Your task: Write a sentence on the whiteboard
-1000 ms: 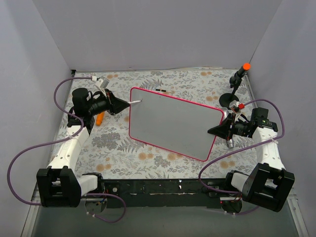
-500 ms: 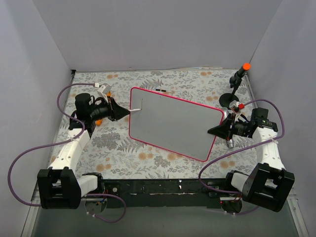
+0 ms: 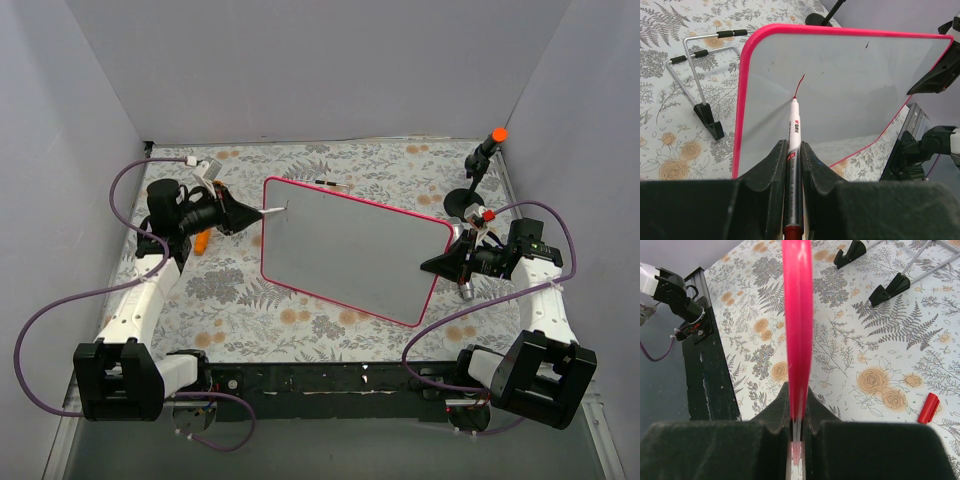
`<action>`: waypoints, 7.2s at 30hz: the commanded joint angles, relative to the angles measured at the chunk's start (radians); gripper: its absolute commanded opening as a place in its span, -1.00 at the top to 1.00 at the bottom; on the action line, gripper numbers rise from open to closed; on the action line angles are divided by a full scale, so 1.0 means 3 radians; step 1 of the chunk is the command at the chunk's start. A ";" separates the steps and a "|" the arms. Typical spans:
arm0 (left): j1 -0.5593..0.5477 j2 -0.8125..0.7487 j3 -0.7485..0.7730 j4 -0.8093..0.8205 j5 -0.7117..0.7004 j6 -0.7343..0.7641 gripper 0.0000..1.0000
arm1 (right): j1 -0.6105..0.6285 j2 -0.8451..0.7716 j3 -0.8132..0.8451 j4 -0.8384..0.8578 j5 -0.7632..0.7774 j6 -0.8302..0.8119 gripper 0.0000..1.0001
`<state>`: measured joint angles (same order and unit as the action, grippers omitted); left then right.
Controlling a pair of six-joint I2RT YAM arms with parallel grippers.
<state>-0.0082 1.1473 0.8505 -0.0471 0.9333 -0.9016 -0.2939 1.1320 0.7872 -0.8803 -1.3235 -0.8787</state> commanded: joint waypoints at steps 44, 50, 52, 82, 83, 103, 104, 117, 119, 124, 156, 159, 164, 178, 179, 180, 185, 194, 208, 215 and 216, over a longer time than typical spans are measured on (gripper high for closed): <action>0.0022 -0.0015 -0.0002 0.0177 0.0070 -0.0129 1.00 | 0.0008 -0.0025 0.0066 0.0137 0.0439 -0.0256 0.97; 0.0022 0.0011 0.0049 0.0086 -0.0032 -0.0104 1.00 | 0.0008 -0.0025 0.0061 0.0137 0.0434 -0.0257 0.97; 0.0022 0.0036 0.0059 0.0039 -0.0038 -0.0063 1.00 | 0.0008 -0.0020 0.0066 0.0137 0.0434 -0.0262 0.97; 0.0022 0.0098 0.0156 -0.0073 0.0289 -0.0103 1.00 | 0.0008 -0.0005 0.0071 0.0127 0.0439 -0.0272 0.97; 0.0022 0.0087 0.0166 -0.0073 0.0294 -0.0114 1.00 | 0.0008 -0.0005 0.0071 0.0122 0.0439 -0.0272 0.97; -0.0008 0.0312 0.0259 -0.0002 0.0284 -0.0170 1.00 | 0.0008 0.0005 0.0076 0.0127 0.0439 -0.0272 0.97; -0.0024 0.0317 0.0259 0.0004 0.0274 -0.0170 1.00 | 0.0008 0.0000 0.0071 0.0122 0.0439 -0.0272 0.97; -0.0228 0.0450 0.0259 0.0264 0.0259 -0.0354 1.00 | 0.0013 0.0005 0.0076 0.0127 0.0439 -0.0272 0.97; -0.0233 0.0445 0.0259 0.0325 0.0249 -0.0390 1.00 | 0.0008 0.0005 0.0071 0.0122 0.0444 -0.0267 0.97; -0.0228 0.0358 0.0259 0.0336 0.0085 -0.0405 1.00 | 0.0008 0.0005 0.0071 0.0117 0.0444 -0.0272 0.97; -0.0152 0.0604 0.0238 -0.0058 0.0315 -0.0139 1.00 | 0.0013 0.0010 0.0076 0.0112 0.0439 -0.0282 0.97; -0.0162 0.0558 0.0208 0.0049 0.0391 -0.0231 1.00 | 0.0013 0.0016 0.0076 0.0117 0.0439 -0.0282 0.97; -0.0162 0.0440 0.0172 0.0285 0.0514 -0.0420 1.00 | 0.0013 0.0016 0.0076 0.0107 0.0444 -0.0282 0.97; -0.0167 0.0552 0.0228 0.0254 0.0499 -0.0441 1.00 | 0.0013 0.0005 0.0076 0.0112 0.0439 -0.0282 0.97; -0.0172 0.0558 0.0233 0.0254 0.0504 -0.0446 1.00 | 0.0013 0.0010 0.0076 0.0107 0.0439 -0.0282 0.97; -0.0182 0.0578 0.0248 0.0254 0.0504 -0.0446 1.00 | 0.0013 0.0015 0.0076 0.0117 0.0439 -0.0282 0.97; -0.0315 0.0660 0.0289 0.0264 0.0438 -0.0451 1.00 | 0.0013 0.0016 0.0076 0.0112 0.0444 -0.0282 0.97; -0.0418 0.0670 0.0279 0.0637 0.0341 -0.0737 1.00 | 0.0013 0.0010 0.0076 0.0117 0.0444 -0.0282 0.97; -0.0259 0.0517 0.0218 0.0326 0.0105 -0.0523 1.00 | 0.0013 0.0010 0.0076 0.0101 0.0444 -0.0282 0.97; -0.0198 0.0542 0.0192 0.0177 0.0232 -0.0390 1.00 | 0.0013 0.0010 0.0076 0.0101 0.0444 -0.0287 0.97; -0.0198 0.0558 0.0192 0.0177 0.0258 -0.0370 1.00 | 0.0013 0.0015 0.0076 0.0106 0.0444 -0.0287 0.97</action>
<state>-0.0738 1.3289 0.9005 0.0360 1.0183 -1.0657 -0.2943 1.1423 0.7872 -0.8944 -1.3083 -0.8883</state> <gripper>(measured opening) 0.121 0.091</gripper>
